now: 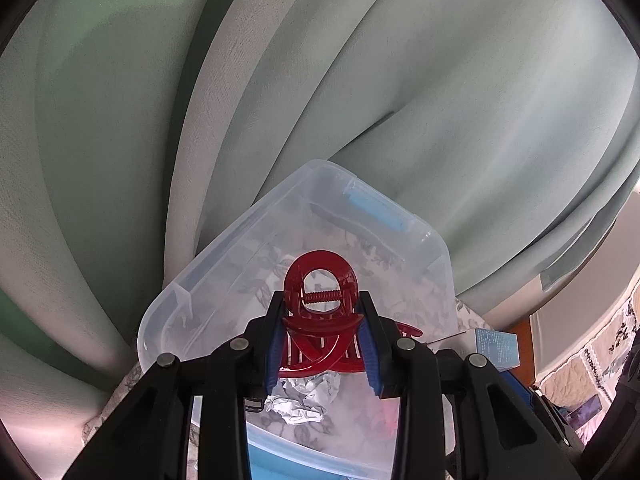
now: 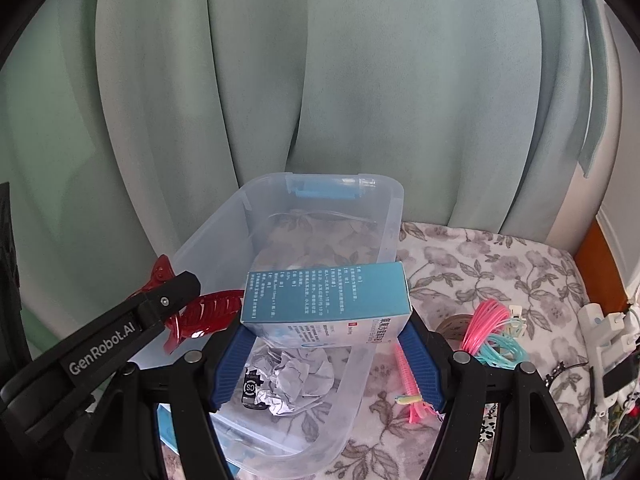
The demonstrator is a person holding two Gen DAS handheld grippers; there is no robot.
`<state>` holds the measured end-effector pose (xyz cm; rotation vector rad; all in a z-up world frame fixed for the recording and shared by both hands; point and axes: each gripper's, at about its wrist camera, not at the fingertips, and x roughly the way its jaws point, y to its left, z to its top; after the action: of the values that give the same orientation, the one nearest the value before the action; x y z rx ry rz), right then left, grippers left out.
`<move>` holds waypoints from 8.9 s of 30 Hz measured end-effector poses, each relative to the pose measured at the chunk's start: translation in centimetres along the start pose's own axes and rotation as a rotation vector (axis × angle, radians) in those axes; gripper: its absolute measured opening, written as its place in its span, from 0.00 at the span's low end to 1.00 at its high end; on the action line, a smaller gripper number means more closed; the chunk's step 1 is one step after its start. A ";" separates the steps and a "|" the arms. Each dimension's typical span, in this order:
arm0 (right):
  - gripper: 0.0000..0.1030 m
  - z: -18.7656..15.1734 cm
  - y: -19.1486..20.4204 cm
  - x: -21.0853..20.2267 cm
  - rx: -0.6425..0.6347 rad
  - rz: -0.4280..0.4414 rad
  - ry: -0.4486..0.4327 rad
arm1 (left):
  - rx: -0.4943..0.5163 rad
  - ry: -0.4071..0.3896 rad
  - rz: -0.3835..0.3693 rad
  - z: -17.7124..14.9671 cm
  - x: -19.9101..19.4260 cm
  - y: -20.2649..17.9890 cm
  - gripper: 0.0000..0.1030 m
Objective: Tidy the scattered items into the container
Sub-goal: 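Carry the red clip and blue medicine box with both grippers over the box, then open both grippers to drop the clip and medicine box into the box, then move both grippers back toward the scrunchie, rollers and headband, then grasp the pink and teal hair ties with left gripper while right grasps the black headband, then carry the hair ties and headband with both grippers over the clear box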
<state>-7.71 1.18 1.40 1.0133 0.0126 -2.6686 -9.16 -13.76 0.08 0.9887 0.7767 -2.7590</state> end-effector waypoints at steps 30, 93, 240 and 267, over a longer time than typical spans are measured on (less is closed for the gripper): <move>0.74 -0.7 2.3 0.5 -0.116 0.072 0.041 | -0.021 0.024 0.046 0.1 -1.4 1.6 0.35; 0.97 -5.7 -19.7 -18.8 0.397 -0.108 -0.291 | 0.365 -0.053 -0.066 -7.5 -13.0 -15.5 0.71; 0.15 -9.2 -22.6 -4.7 0.336 -0.023 0.077 | 0.418 0.164 -0.095 -7.8 -1.8 -16.7 0.14; 0.15 2.6 -14.6 -18.6 0.279 0.129 -0.335 | 0.225 -0.095 -0.144 0.1 -12.9 -10.4 0.14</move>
<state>-0.03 19.74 14.17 0.5990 -0.4885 -2.7316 -1.85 -5.71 12.63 0.8593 0.5532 -3.0460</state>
